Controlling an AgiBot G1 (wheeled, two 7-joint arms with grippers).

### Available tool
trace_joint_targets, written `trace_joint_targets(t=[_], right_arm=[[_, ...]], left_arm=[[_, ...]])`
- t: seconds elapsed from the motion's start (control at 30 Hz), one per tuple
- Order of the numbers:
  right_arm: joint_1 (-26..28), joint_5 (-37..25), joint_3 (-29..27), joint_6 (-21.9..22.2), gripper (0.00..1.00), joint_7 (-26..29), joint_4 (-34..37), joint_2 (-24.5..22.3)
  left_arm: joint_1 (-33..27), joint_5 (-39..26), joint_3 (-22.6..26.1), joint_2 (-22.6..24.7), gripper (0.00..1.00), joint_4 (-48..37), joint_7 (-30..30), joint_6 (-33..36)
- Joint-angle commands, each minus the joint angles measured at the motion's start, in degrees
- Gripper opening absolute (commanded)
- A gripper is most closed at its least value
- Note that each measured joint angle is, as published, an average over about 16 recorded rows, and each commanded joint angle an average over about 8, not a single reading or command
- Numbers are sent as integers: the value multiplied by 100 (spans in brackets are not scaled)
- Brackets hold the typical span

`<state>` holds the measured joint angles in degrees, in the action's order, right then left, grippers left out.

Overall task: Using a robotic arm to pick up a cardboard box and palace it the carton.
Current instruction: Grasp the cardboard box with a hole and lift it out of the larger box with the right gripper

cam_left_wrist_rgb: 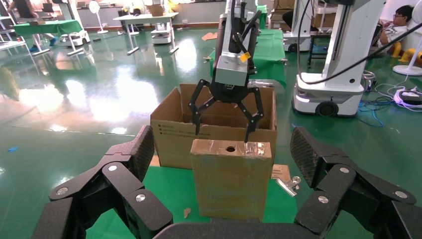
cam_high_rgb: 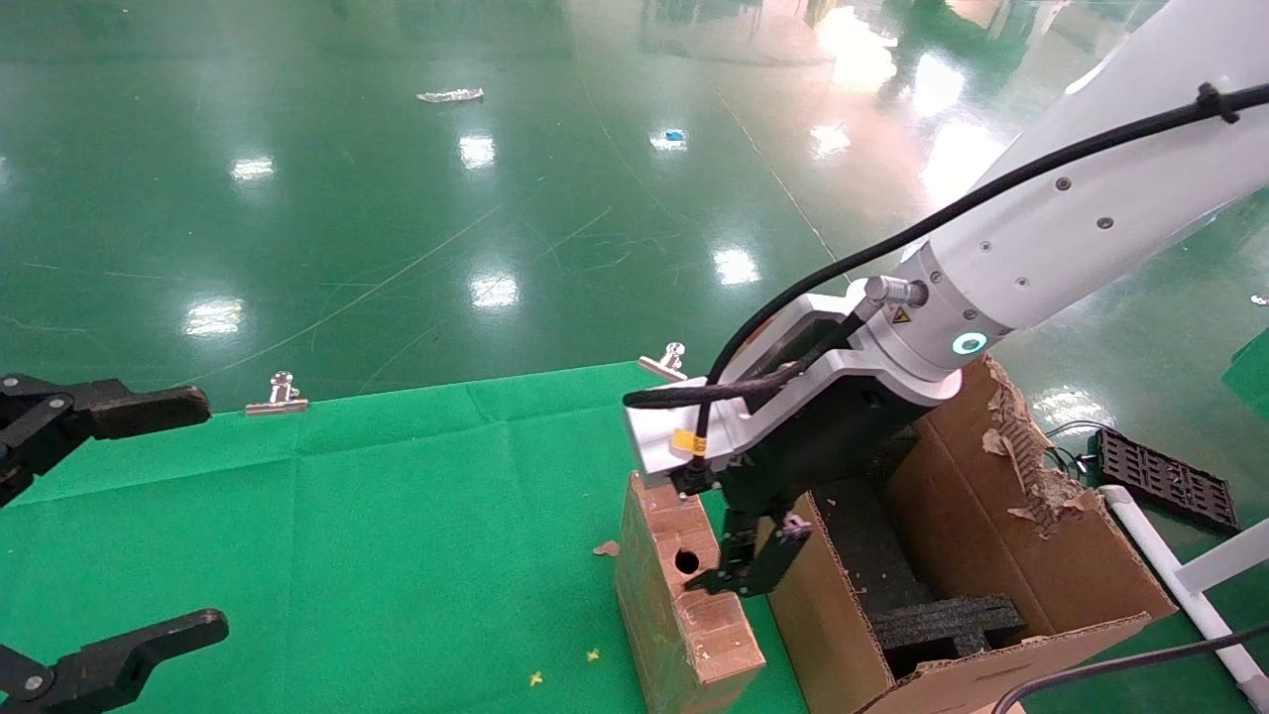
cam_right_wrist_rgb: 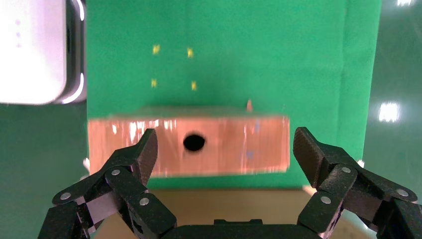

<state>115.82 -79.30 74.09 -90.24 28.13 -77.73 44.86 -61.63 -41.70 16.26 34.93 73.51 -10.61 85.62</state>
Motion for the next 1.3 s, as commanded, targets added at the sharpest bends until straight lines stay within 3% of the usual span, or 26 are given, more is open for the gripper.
trace_joint_targets(t=[0.03, 0.53, 0.63, 0.83, 0.93, 1.1, 1.3], right_arm=[[191, -31, 246, 4, 100, 39, -1, 1], [876, 145, 1474, 128, 100, 638, 17, 304], [985, 125, 1606, 206, 100, 1287, 49, 328], [1063, 285, 1751, 325, 100, 3297, 271, 313], [1011, 508, 1768, 338, 100, 4018, 493, 312], [858, 722, 1825, 367, 100, 4683, 877, 411], [626, 834, 1905, 415, 100, 5026, 1216, 582]], left_arm=[[0, 1, 1, 0, 100, 0, 0, 0], [-2, 5, 7, -3, 100, 0, 4, -3], [-2, 6, 8, -3, 100, 0, 4, -4], [-2, 7, 11, -4, 100, 0, 5, -5], [-3, 8, 12, -5, 100, 0, 6, -5], [-3, 10, 14, -6, 100, 0, 7, -6], [-3, 11, 16, -7, 100, 0, 8, -7]])
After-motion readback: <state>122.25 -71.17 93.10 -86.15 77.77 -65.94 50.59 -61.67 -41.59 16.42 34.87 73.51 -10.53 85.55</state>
